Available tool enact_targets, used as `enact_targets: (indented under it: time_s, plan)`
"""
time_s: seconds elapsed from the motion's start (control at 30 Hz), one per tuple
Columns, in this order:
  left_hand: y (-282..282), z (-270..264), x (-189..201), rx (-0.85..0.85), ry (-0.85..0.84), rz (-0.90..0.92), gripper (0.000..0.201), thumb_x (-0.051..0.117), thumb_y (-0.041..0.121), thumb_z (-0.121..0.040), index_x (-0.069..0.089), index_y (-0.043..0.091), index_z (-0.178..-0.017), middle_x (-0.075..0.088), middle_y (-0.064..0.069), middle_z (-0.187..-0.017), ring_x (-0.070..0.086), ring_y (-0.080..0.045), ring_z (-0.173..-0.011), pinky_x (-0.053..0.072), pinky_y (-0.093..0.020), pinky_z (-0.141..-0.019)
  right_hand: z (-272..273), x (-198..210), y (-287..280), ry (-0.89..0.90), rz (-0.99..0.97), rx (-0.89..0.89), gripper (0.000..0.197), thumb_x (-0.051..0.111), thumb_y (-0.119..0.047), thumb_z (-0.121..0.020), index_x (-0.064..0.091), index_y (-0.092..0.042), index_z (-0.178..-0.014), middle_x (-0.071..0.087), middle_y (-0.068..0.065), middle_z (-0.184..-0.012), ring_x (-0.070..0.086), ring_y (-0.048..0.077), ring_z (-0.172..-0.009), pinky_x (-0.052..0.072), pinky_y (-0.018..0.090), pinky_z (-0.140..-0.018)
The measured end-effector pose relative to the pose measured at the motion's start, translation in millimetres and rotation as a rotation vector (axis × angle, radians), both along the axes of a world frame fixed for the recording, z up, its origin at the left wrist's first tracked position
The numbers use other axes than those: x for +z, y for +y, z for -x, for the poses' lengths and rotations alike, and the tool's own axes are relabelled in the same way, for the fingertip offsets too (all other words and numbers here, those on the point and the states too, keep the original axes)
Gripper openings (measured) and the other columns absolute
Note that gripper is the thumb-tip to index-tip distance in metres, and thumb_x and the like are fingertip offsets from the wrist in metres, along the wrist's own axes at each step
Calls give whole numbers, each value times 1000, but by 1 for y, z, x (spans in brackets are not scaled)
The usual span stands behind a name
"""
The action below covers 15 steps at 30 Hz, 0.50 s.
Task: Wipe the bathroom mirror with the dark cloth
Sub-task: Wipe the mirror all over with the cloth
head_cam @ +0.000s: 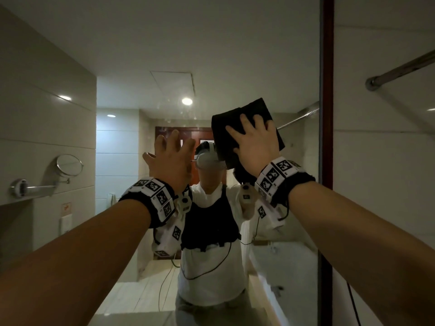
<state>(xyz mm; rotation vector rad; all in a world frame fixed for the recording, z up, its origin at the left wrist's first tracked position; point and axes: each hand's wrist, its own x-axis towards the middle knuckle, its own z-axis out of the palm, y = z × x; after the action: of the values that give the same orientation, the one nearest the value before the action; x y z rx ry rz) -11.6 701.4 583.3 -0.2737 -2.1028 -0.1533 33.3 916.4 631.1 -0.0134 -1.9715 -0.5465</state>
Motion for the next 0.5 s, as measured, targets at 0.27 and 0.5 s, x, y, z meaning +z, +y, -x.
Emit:
enact_targets:
  time_s: [0.27,0.5]
  plan:
    - [2,-2,-1,4,-10,5,80,73,39,-73,27,39,-138,15,-4,-156,16,-42,-140,37,-68,-95,3,-4,-1,32,77,17,59,42,-48,-99,28,-30,-153,33,13,-154,44,37,-124,31,50,-103]
    - [1,-2,-1,-14,-31,-1,82,74,38,-73,26,39,-140,10,-4,-158,11,-42,-142,35,-70,-96,-3,-1,5,28,-14,-59,64,58,-41,-91,36,-27,-149,42,12,-150,38,34,-129,31,48,-101]
